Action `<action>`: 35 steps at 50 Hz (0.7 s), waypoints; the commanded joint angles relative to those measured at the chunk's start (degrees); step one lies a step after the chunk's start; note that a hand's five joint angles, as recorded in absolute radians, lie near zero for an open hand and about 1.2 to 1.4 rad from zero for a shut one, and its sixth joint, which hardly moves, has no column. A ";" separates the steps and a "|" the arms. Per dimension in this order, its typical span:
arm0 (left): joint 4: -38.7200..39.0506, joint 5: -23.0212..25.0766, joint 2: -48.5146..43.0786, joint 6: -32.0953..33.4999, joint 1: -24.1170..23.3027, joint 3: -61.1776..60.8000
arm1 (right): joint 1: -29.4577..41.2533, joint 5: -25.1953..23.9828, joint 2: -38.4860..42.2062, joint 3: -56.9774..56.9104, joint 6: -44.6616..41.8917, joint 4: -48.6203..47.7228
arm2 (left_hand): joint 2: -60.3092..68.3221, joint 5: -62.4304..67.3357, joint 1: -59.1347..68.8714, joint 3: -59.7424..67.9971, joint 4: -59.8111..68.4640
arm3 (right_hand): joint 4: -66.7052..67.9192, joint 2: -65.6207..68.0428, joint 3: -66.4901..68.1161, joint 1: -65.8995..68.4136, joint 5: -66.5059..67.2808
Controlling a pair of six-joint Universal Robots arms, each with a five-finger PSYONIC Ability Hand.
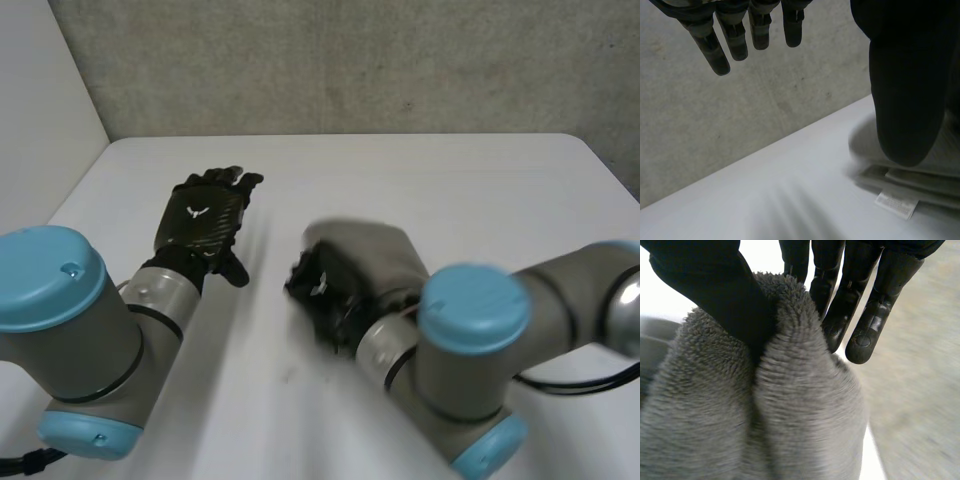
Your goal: Fold the laundry
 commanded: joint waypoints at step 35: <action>-26.05 -5.92 -30.15 -15.88 -12.19 39.06 | -18.17 -6.39 0.17 -11.49 41.90 26.49 | 3.60 1.17 2.75 3.54 3.40 | -58.27 -56.80 -57.97 -42.83 -56.21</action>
